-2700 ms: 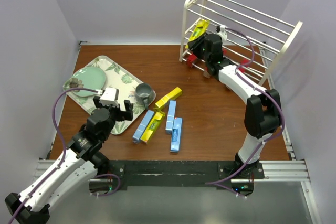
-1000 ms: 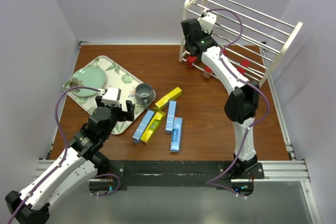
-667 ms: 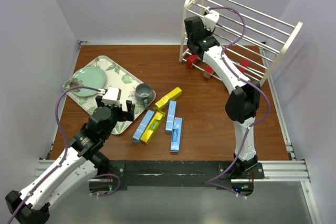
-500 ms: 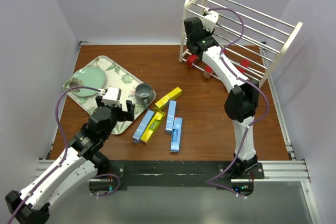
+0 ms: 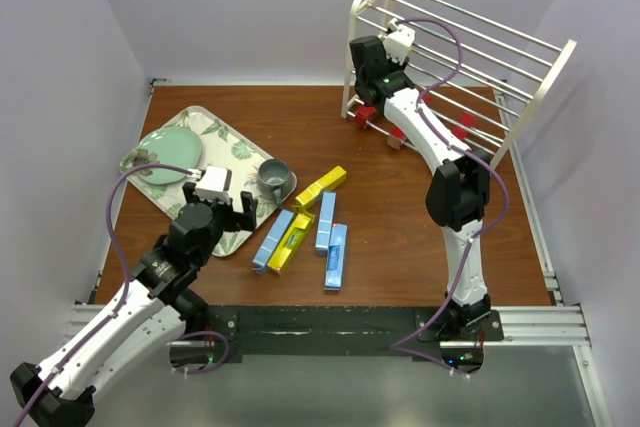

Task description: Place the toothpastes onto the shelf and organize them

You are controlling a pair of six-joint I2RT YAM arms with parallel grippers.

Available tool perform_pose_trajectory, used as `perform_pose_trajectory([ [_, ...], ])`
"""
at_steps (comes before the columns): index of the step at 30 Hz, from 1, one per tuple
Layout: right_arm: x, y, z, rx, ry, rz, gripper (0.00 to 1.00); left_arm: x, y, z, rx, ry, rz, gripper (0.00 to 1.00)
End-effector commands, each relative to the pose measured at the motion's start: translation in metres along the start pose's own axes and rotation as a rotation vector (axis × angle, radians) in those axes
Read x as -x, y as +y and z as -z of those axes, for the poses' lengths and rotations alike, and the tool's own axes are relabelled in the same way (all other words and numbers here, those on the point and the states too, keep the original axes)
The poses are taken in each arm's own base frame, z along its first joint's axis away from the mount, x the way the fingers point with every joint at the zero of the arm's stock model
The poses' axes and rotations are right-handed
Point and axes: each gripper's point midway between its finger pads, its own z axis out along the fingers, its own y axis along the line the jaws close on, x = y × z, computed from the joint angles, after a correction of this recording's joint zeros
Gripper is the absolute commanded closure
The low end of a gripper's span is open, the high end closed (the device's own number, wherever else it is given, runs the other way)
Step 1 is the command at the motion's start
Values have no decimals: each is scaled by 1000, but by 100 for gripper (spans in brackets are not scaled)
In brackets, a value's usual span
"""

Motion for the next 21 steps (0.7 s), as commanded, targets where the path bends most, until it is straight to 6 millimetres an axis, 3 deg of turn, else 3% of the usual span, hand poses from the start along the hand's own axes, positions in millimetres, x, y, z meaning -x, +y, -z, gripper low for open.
perform_pose_trajectory([
  [1,19,-1,1,-8,-51,-57,57,25,-5,2,-20,-67,16,0],
  [13,18,9,-4,19,-62,-79,53,25,-5,1,-20,-67,17,0],
  [21,18,13,-4,36,-57,-78,45,25,-5,2,-20,-67,17,0],
])
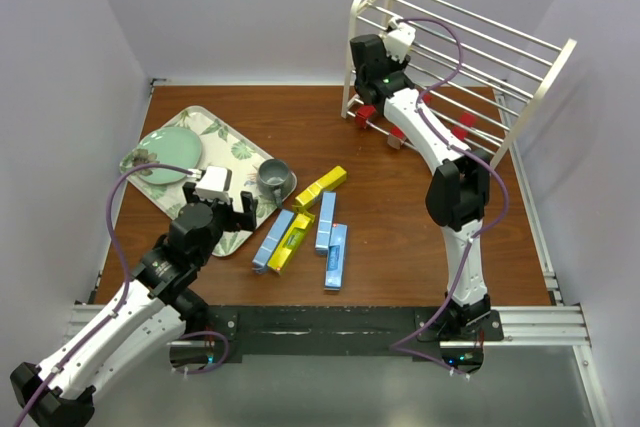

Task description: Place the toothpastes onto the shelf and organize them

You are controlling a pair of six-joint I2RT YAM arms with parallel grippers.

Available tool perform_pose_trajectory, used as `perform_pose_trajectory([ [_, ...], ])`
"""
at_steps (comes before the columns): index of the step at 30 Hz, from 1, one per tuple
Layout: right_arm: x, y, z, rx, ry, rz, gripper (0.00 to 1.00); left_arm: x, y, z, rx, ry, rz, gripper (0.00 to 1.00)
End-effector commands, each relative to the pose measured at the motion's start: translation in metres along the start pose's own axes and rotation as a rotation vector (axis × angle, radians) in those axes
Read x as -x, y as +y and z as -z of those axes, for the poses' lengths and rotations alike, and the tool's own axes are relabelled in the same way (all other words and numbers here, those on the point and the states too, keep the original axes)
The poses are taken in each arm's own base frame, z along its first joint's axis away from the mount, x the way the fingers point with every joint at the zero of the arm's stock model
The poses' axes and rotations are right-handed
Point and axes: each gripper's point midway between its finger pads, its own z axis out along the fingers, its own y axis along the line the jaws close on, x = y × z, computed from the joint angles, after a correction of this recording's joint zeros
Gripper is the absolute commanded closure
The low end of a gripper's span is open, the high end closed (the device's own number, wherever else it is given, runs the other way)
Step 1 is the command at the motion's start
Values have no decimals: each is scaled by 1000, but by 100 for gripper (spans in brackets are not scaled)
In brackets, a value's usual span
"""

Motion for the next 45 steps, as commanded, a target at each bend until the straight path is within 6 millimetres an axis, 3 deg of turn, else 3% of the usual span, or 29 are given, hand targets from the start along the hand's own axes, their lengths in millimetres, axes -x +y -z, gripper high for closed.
perform_pose_trajectory([
  [1,11,7,-2,21,-28,-42,45,25,-5,2,-20,-68,17,0],
  [9,15,12,6,76,-24,-53,44,24,-5,2,-21,-65,16,0],
  [20,22,4,19,102,-24,-43,40,24,-7,2,-27,-65,15,0],
  [21,30,5,25,124,-35,-54,37,24,-6,1,-26,-64,15,0],
  [24,21,11,33,208,6,-11,32,25,-7,2,-27,-65,15,0],
  [25,28,16,45,263,13,-10,31,25,-6,2,-26,-65,15,0],
  [27,18,16,53,319,34,45,28,25,-6,2,-26,-67,16,0],
  [28,22,25,70,403,46,56,28,26,-6,2,-27,-68,16,0],
  [29,10,22,74,439,64,131,28,25,-6,2,-26,-67,16,0],
  [30,10,26,83,489,60,161,27,25,-6,2,-28,-67,14,0],
  [35,-27,40,149,887,143,457,21,25,-7,2,-29,-65,14,0],
  [39,-68,20,180,1058,264,677,18,25,-7,2,-31,-66,14,0],
  [45,-126,-10,201,1291,339,899,14,25,-9,2,-41,-62,9,0],
])
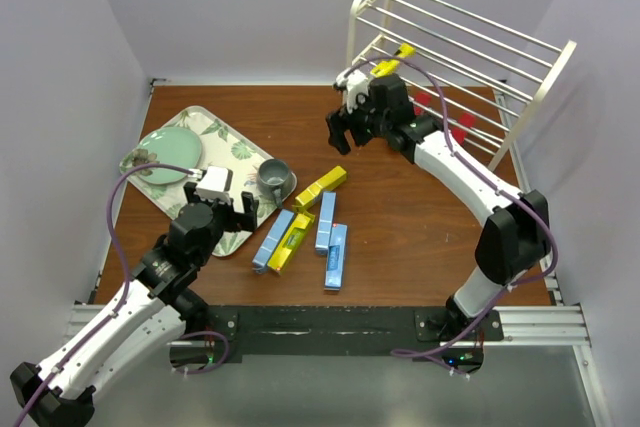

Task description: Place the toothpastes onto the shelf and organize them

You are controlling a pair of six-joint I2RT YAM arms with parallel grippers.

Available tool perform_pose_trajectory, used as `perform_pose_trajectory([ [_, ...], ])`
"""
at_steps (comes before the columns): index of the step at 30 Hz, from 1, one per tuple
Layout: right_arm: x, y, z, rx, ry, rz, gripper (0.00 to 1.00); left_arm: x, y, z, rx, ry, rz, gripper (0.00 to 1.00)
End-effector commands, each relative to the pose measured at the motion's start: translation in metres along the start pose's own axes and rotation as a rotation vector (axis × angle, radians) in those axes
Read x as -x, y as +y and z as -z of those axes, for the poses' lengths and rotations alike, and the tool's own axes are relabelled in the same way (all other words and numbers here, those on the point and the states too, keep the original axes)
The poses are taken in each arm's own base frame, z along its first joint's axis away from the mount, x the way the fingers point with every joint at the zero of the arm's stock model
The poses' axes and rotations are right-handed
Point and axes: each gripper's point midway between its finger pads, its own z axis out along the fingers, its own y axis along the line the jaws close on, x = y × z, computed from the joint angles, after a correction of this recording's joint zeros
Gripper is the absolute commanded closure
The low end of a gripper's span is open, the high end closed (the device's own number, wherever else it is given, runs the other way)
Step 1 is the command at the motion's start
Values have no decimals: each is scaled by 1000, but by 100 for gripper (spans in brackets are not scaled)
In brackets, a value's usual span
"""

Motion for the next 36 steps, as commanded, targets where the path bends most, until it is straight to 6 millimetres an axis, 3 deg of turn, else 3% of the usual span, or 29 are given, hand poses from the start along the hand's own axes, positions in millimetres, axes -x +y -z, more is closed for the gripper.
perform_pose_trajectory([
  [1,-48,39,4,295,86,229,14,25,-7,2,-29,-66,9,0],
  [2,-54,39,3,326,98,292,14,25,-7,1,-30,-63,9,0],
  [3,-77,43,-1,371,181,294,13,25,-7,2,-31,-64,9,0],
  [5,-75,38,-4,397,212,365,13,23,-8,1,-32,-60,7,0],
  [6,-90,38,-1,428,284,362,13,23,-8,1,-33,-57,7,0],
  [10,-107,23,-22,476,396,458,13,22,-8,0,-31,-53,11,0],
  [12,-118,22,-21,515,454,478,14,21,-8,-1,-32,-50,11,0],
  [13,-113,19,-25,525,448,517,14,22,-8,0,-30,-54,14,0],
  [15,-130,15,-31,549,518,519,14,21,-8,-1,-30,-53,14,0],
  [16,-125,12,-33,546,515,544,14,20,-8,-1,-30,-53,14,1],
  [17,-134,10,-40,559,544,544,15,20,-8,-1,-33,-52,14,1],
  [19,-133,8,-43,570,547,564,15,19,-9,-2,-37,-49,14,0],
  [27,-143,11,-71,586,497,605,16,14,-10,-5,-36,-37,14,1],
  [36,-142,16,-89,571,484,696,18,12,-10,-7,-36,-27,11,2],
])
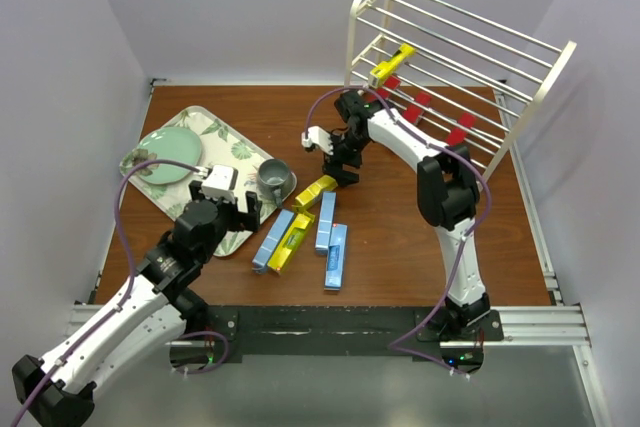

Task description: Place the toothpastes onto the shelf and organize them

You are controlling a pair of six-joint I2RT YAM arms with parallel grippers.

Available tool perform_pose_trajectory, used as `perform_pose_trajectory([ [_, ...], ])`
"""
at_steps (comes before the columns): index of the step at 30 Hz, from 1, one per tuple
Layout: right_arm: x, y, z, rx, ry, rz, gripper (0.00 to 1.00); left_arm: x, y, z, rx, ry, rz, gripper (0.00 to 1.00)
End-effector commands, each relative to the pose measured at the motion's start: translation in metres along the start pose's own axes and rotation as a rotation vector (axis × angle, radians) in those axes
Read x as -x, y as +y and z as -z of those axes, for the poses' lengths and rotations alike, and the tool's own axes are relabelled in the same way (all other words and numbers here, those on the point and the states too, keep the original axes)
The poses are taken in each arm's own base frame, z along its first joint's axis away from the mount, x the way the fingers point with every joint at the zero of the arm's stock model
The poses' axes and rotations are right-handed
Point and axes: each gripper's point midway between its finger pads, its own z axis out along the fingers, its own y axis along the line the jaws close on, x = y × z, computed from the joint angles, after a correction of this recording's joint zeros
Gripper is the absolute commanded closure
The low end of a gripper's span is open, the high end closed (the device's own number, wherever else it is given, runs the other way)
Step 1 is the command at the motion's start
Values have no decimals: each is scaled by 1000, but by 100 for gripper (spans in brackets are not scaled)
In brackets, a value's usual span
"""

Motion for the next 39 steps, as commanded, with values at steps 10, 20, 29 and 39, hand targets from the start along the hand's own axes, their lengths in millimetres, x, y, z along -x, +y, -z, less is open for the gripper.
perform_pose_trajectory([
  [10,6,-1,-19,-5,32,99,29,14,-8,-2,-35,-40,12,2],
  [20,-22,21,-6,-10,115,61,48,15,-10,-1,-45,-44,8,3],
  [29,-41,46,21,-46,140,-27,72,19,-11,0,-54,-51,5,3],
  [39,-47,72,53,-151,102,-243,84,23,-13,3,-68,-67,8,3],
])
